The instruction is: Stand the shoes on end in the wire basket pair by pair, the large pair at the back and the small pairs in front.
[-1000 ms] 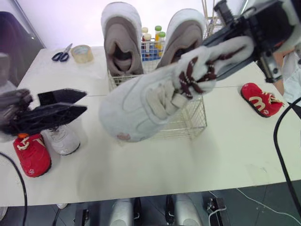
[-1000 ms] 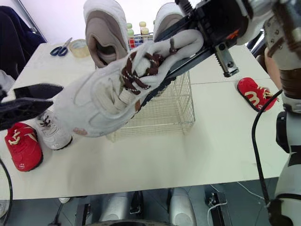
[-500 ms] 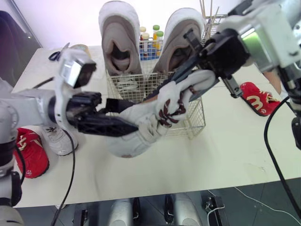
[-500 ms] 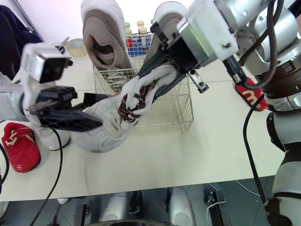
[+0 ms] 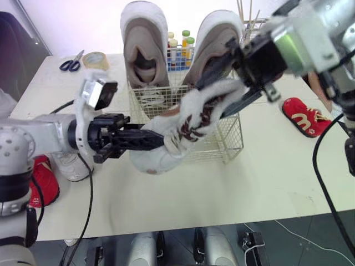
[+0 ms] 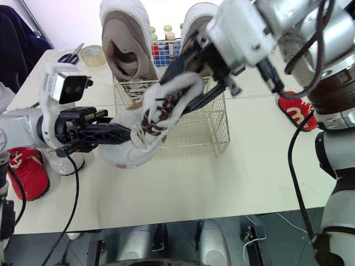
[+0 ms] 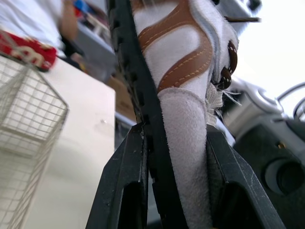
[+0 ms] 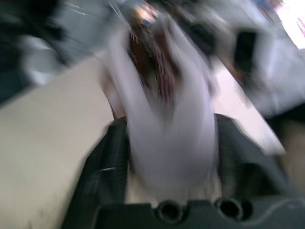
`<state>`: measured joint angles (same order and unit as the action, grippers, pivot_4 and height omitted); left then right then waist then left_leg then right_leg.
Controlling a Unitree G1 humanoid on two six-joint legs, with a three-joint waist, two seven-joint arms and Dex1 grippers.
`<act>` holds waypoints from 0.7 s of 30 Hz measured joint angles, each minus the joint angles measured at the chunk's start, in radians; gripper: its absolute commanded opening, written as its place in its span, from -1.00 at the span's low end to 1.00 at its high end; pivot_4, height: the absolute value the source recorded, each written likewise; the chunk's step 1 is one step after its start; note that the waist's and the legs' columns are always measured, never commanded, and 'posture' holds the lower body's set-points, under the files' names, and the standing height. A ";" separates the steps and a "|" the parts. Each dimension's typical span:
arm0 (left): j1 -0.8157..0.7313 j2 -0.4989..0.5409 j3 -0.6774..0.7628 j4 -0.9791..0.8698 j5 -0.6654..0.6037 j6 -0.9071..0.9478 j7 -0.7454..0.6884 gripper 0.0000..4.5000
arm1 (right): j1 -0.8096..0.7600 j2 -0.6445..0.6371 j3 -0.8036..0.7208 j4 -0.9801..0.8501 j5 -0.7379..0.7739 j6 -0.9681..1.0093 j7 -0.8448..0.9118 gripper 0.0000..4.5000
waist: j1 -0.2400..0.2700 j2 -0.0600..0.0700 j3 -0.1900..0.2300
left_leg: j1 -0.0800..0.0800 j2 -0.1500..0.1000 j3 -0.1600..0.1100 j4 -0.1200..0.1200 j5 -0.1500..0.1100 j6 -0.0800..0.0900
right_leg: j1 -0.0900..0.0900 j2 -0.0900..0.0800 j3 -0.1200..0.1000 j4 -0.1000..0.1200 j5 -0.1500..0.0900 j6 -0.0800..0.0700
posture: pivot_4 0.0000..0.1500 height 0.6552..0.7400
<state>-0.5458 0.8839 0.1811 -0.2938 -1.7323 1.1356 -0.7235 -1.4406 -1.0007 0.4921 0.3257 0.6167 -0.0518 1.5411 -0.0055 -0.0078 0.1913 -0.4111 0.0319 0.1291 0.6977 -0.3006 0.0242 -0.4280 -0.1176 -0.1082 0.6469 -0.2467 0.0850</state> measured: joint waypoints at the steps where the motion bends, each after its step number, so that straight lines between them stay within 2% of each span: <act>1: 0.020 -0.013 0.016 -0.024 -0.027 -0.019 0.026 -0.46 | 0.045 -0.047 -0.046 0.033 -0.027 0.063 -0.034 0.82 | 0.008 -0.001 0.000 | -0.001 0.000 -0.001 0.001 0.000 0.000 | 0.001 -0.001 -0.001 -0.001 0.000 0.000 | 1.00 1.00; 4: 0.043 -0.046 0.048 -0.059 -0.083 -0.082 0.105 -0.46 | 0.209 -0.144 -0.191 -0.003 0.012 0.306 -0.113 0.82 | 0.017 -0.001 0.000 | -0.001 -0.001 -0.001 0.001 -0.001 0.001 | 0.002 -0.003 0.000 -0.001 0.000 0.000 | 1.00 1.00; 6: 0.064 -0.077 0.069 -0.075 -0.112 -0.130 0.155 -0.46 | 0.373 -0.198 -0.343 -0.082 0.156 0.544 -0.198 0.82 | 0.017 0.000 0.000 | 0.000 0.000 -0.003 0.001 -0.001 0.001 | 0.003 -0.003 -0.002 -0.001 0.000 0.000 | 1.00 1.00; 8: 0.072 -0.098 0.076 -0.077 -0.123 -0.166 0.195 -0.46 | 0.508 -0.195 -0.490 -0.163 0.335 0.765 -0.299 0.82 | 0.015 0.000 0.000 | 0.000 0.000 -0.003 0.001 0.000 0.000 | 0.003 -0.002 -0.002 0.000 0.000 -0.001 | 1.00 1.00; 10: 0.063 -0.131 0.075 -0.079 -0.126 -0.195 0.220 -0.46 | 0.622 -0.116 -0.653 -0.252 0.579 0.898 -0.480 0.82 | 0.007 0.001 -0.001 | 0.003 0.001 -0.002 0.000 0.000 -0.001 | 0.004 -0.001 -0.002 0.001 0.000 -0.001 | 1.00 1.00; 11: 0.055 -0.165 0.072 -0.080 -0.125 -0.216 0.231 -0.46 | 0.715 -0.042 -0.739 -0.329 0.774 0.922 -0.635 0.82 | 0.006 -0.001 -0.002 | 0.004 0.001 -0.004 0.000 0.000 -0.001 | 0.006 0.000 -0.002 0.000 0.000 -0.001 | 1.00 1.00; 13: 0.038 -0.218 0.063 -0.074 -0.118 -0.245 0.236 -0.46 | 0.843 0.102 -0.760 -0.451 1.049 0.922 -0.880 0.82 | 0.004 -0.001 -0.002 | 0.004 0.001 -0.004 0.000 0.001 -0.001 | 0.007 0.001 -0.003 0.001 0.000 -0.001 | 1.00 1.00; 15: 0.027 -0.242 0.057 -0.069 -0.105 -0.255 0.235 -0.46 | 0.892 0.199 -0.731 -0.534 1.203 0.910 -1.069 0.82 | 0.007 0.001 -0.001 | 0.003 -0.001 -0.002 0.000 0.001 -0.001 | 0.004 0.001 -0.002 0.002 0.000 -0.001 | 1.00 1.00; 17: 0.019 -0.264 0.039 -0.057 -0.080 -0.255 0.221 -0.46 | 0.862 0.266 -0.729 -0.586 1.284 0.879 -1.194 0.82 | 0.012 0.001 -0.001 | 0.003 -0.001 -0.001 0.001 0.000 0.000 | 0.004 0.002 -0.001 0.001 0.000 0.000 | 1.00 1.00; 21: 0.010 -0.301 0.016 -0.021 -0.018 -0.253 0.177 -0.46 | 0.799 0.340 -0.710 -0.648 1.330 0.878 -1.306 0.82 | 0.021 -0.001 -0.002 | 0.002 -0.001 -0.002 0.001 0.000 0.000 | 0.004 0.003 -0.002 0.000 0.000 0.000 | 1.00 1.00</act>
<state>-0.5363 0.5825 0.1970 -0.3147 -1.7500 0.8824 -0.5460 -0.6417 -0.6611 -0.2175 -0.3224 1.9468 0.8263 0.2347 0.0157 -0.0090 0.1891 -0.4092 0.0313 0.1273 0.6986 -0.3004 0.0245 -0.4235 -0.1146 -0.1098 0.6474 -0.2463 0.0848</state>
